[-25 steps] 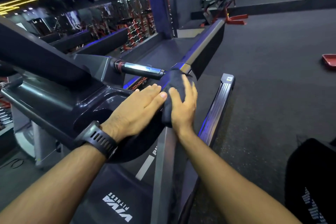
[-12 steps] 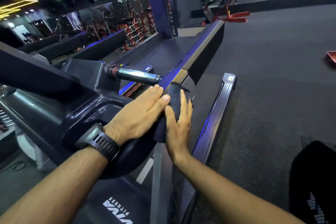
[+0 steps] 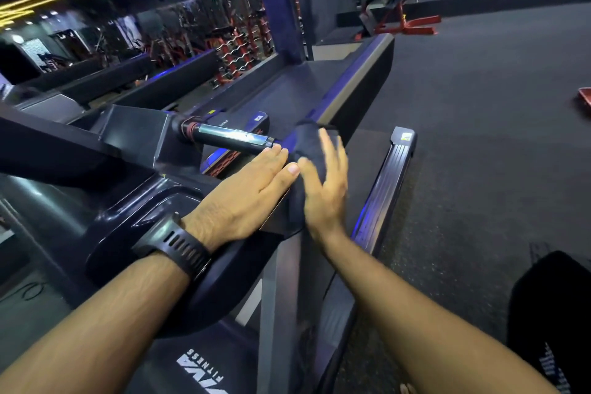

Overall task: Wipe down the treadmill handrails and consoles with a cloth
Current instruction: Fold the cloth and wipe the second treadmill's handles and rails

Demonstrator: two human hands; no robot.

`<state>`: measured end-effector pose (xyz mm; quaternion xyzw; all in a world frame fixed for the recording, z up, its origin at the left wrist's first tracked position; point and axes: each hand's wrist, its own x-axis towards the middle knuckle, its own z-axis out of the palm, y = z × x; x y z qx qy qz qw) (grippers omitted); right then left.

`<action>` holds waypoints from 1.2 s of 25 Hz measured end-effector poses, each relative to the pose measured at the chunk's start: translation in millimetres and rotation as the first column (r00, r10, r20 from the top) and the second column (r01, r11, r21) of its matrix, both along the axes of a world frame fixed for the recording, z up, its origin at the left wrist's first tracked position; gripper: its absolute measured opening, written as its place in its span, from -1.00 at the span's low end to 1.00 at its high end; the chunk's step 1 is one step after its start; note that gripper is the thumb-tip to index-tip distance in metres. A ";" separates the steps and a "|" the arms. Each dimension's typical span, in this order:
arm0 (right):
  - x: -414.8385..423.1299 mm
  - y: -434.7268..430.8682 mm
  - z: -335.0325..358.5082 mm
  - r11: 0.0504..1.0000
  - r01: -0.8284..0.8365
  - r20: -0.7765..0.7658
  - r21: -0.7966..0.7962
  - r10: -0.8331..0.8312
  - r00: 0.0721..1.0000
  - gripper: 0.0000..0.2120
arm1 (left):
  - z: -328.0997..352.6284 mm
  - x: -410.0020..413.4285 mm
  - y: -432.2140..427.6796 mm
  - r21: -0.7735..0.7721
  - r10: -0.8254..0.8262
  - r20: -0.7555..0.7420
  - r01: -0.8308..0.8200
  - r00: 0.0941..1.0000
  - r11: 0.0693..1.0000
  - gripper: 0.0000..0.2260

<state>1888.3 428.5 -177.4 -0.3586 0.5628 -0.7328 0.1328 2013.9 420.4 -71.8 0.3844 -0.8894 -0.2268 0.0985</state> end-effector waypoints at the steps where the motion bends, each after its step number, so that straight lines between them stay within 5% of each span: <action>1: -6.9 -7.2 5.9 0.998 0.018 0.136 0.061 -0.026 0.990 -0.39 | -0.5 -1.6 0.6 0.013 0.023 0.032 -0.023 0.999 1.000 -0.36; 3: 1.9 0.8 1.7 0.991 0.018 0.220 0.133 -0.047 0.974 -0.38 | -0.1 -5.1 1.3 -0.017 0.018 0.058 -0.017 0.998 1.000 -0.42; 7: 3.0 10.6 -7.3 0.998 -0.038 -0.143 -0.046 0.031 0.989 -0.40 | 2.8 -12.8 -6.2 -0.115 -0.057 0.117 0.071 0.992 0.991 -0.33; 10: -24.6 -20.0 4.7 0.989 -0.017 0.253 0.147 -0.021 0.967 -0.40 | 2.3 -16.8 -4.5 -0.147 -0.015 0.201 0.045 0.980 0.988 -0.34; 11: -20.2 -15.2 3.8 0.983 -0.021 0.279 0.180 -0.031 0.960 -0.38 | 2.7 -17.9 -4.2 -0.153 -0.019 0.200 0.051 0.980 0.987 -0.33; 15: -17.5 -4.6 -6.6 0.997 -0.022 -0.263 -0.074 0.002 0.965 -0.40 | 5.1 -26.5 -10.4 -0.177 -0.035 0.192 0.070 0.981 0.982 -0.29; 16: -34.2 -20.2 -2.5 0.998 0.006 -0.248 -0.059 -0.021 0.969 -0.40 | 5.2 -28.2 -11.5 -0.178 -0.029 0.199 0.065 0.980 0.982 -0.29; 19: -48.6 -37.5 8.0 0.990 0.010 0.241 0.138 -0.043 0.970 -0.35 | 4.8 -30.6 -12.1 -0.173 -0.021 0.205 0.057 0.979 0.983 -0.31; 20: -39.4 -28.1 5.5 0.990 0.007 0.242 0.139 -0.041 0.969 -0.36 | 4.9 -32.0 -13.0 -0.171 -0.019 0.202 0.054 0.979 0.984 -0.31; 24: -42.7 -20.7 -9.9 0.997 -0.034 -0.279 -0.073 0.013 0.960 -0.40 | 6.4 -45.2 -22.6 -0.184 -0.014 0.200 0.051 0.980 0.982 -0.30; 28: -73.5 -48.3 1.8 0.988 -0.037 0.227 0.152 0.001 0.974 -0.38 | 6.8 -50.3 -22.9 -0.198 -0.013 0.215 0.057 0.976 0.979 -0.32; 30: -53.8 -29.1 -7.5 0.996 -0.012 -0.001 0.092 0.012 1.000 -0.42 | 7.4 -54.0 -24.6 -0.200 -0.009 0.204 0.051 0.979 0.978 -0.31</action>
